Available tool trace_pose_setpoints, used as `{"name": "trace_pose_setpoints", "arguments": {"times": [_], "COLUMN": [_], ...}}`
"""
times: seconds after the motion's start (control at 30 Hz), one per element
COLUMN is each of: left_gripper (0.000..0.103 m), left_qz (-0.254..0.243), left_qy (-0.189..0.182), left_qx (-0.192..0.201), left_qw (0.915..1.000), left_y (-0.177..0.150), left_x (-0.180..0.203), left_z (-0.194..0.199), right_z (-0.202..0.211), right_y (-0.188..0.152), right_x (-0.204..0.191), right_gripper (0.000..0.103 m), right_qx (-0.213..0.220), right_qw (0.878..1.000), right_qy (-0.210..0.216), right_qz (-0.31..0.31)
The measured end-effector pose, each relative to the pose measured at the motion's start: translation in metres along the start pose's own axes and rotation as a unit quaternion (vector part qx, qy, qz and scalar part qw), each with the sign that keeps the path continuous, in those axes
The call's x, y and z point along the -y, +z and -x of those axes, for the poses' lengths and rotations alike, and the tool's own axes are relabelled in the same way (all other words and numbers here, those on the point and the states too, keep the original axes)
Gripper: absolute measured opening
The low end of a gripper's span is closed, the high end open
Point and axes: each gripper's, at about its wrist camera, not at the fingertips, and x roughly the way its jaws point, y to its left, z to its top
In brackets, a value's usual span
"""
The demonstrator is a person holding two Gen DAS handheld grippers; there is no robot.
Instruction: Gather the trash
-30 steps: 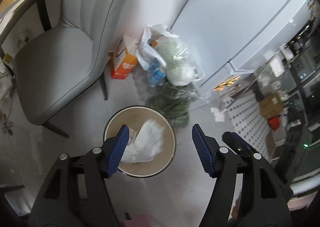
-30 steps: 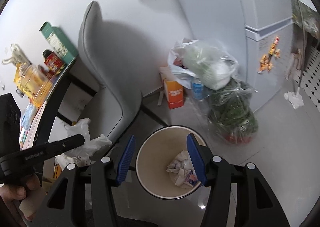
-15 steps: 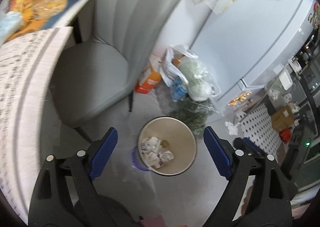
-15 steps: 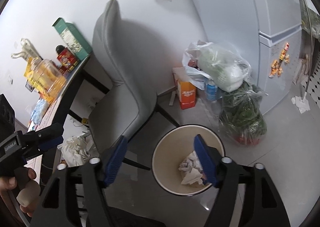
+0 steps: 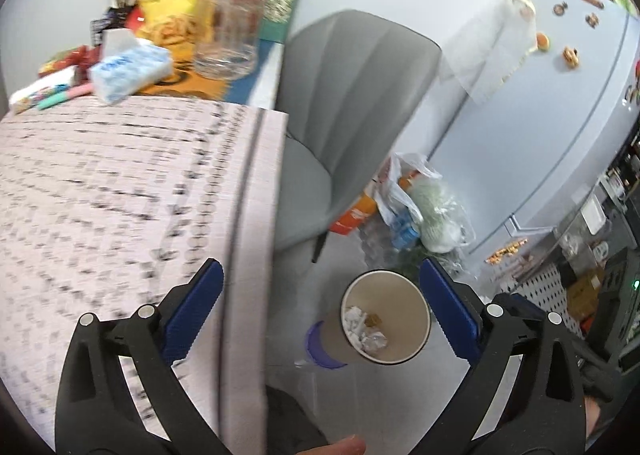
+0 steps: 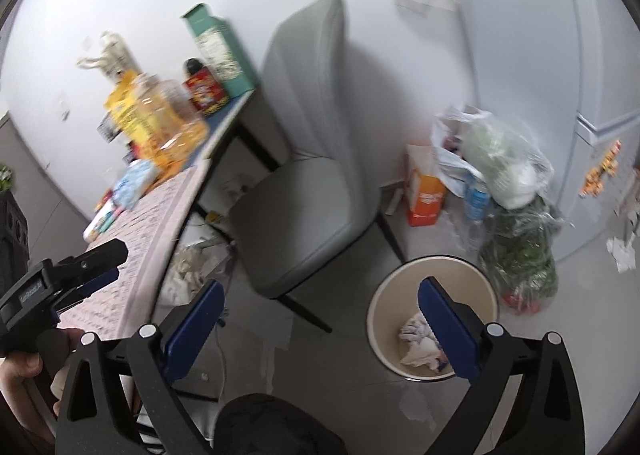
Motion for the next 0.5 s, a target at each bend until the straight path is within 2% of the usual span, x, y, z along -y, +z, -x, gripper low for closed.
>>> {"name": "trace_pose_setpoints", "arguments": {"times": [0.1,0.23,0.33,0.5], "left_gripper": [0.097,0.097,0.097,0.097], "left_qz": [0.011,0.021,0.024,0.038], "left_qy": [0.008,0.029,0.041,0.063], "left_qx": [0.009,0.033,0.048,0.074], "left_qw": [0.9999,0.9988,0.9977,0.9946], "left_y": [0.0,-0.003,-0.007,-0.021], "left_x": [-0.018,-0.038,-0.051,-0.072], "left_z": [0.027,0.065,0.093,0.133], "right_z": [0.01,0.029,0.044,0.057], "right_y": [0.003,0.004,0.002,-0.004], "right_x": [-0.028,-0.065,-0.095,-0.125], "right_gripper": [0.095,0.095,0.095,0.095], "right_qx": [-0.01,-0.003,0.003,-0.001], "right_qw": [1.0,1.0,0.998,0.997], "right_qy": [-0.008,-0.002,-0.025,-0.013], "right_qz": [0.002,0.027,0.051,0.074]}}
